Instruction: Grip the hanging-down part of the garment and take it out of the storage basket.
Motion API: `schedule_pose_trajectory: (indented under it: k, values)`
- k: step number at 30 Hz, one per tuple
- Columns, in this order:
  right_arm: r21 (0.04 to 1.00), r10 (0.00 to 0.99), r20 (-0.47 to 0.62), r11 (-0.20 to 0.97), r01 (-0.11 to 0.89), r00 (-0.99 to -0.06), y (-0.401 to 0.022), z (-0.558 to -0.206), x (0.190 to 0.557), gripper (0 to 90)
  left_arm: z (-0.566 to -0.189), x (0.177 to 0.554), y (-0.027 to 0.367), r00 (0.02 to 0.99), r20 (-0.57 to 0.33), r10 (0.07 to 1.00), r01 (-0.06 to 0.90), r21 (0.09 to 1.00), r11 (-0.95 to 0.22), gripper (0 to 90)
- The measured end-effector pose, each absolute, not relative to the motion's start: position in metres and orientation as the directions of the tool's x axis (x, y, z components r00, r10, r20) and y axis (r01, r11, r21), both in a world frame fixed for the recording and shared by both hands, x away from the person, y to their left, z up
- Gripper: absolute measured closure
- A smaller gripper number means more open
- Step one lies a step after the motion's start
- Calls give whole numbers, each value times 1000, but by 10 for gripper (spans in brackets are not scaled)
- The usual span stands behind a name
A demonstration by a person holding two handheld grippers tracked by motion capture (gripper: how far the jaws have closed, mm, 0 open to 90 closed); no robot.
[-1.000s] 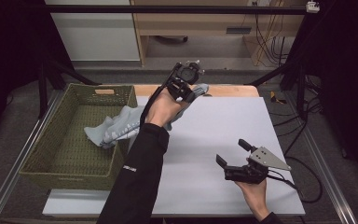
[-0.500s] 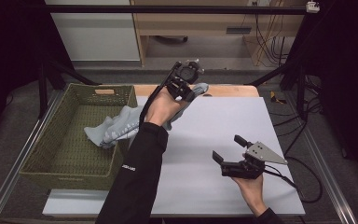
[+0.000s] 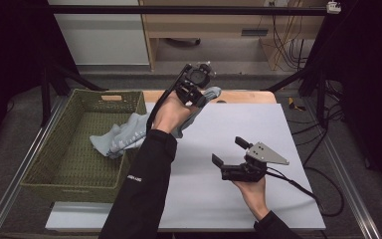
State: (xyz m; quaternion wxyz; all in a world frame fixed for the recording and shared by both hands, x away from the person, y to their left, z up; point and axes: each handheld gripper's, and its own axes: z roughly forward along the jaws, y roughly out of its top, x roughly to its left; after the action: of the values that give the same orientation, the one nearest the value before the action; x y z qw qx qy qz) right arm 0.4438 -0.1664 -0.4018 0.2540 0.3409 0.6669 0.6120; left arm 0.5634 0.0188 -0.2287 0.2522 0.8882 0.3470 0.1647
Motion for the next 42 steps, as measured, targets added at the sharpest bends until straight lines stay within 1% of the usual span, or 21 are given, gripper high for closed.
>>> schedule_pose_trajectory:
  k: [2,3,4,5,7,10,14,17,18,19,21,22,24,31,33,39,41,42]
  values:
    - [988,766,94,8,155,-636,-164,-401,444,4,-228,563,19,702,114,703,534,569,-625,828]
    - [989,763,70,29,142,-643,-163,-402,446,4,-228,564,19,702,115,703,535,566,-627,828]
    - [988,765,88,16,156,-638,-160,-402,447,3,-228,564,19,704,115,701,535,564,-629,828]
    - [989,764,65,35,141,-642,-158,-403,450,4,-228,564,19,704,115,701,535,565,-629,828]
    - [987,759,93,14,159,-645,-154,-403,452,4,-229,565,19,704,112,701,537,563,-628,827]
    - [988,767,42,63,141,-641,-150,-406,459,3,-229,566,18,708,113,698,537,555,-635,827]
    - [986,764,42,71,149,-643,-142,-407,465,3,-229,566,18,703,109,702,540,560,-628,827]
    - [985,759,84,34,169,-646,-134,-408,469,3,-227,567,20,710,115,695,537,550,-640,827]
    - [985,756,61,59,160,-652,-133,-409,471,3,-227,567,19,702,111,703,542,557,-629,827]
    - [983,757,78,51,178,-649,-130,-409,471,3,-226,567,19,705,114,700,541,552,-634,827]
    - [984,750,70,58,171,-658,-124,-411,473,3,-226,567,19,710,125,693,533,548,-645,827]
    - [983,746,63,68,170,-663,-121,-412,474,3,-226,566,18,705,117,699,539,553,-635,827]
    - [982,737,85,53,183,-670,-115,-414,475,2,-226,566,19,711,122,692,533,549,-644,827]
    - [981,727,66,79,179,-684,-93,-414,484,3,-223,565,21,708,126,695,530,556,-641,826]
    - [980,719,80,68,185,-690,-86,-413,485,3,-223,565,22,706,123,698,532,559,-636,826]
    - [978,719,90,65,196,-689,-70,-413,490,7,-222,564,23,707,127,696,529,559,-639,826]
    - [982,728,67,73,175,-682,-65,-414,492,9,-222,564,22,705,128,697,530,558,-638,826]
    - [981,730,74,68,180,-680,-62,-415,494,9,-222,563,22,708,125,695,529,559,-639,826]
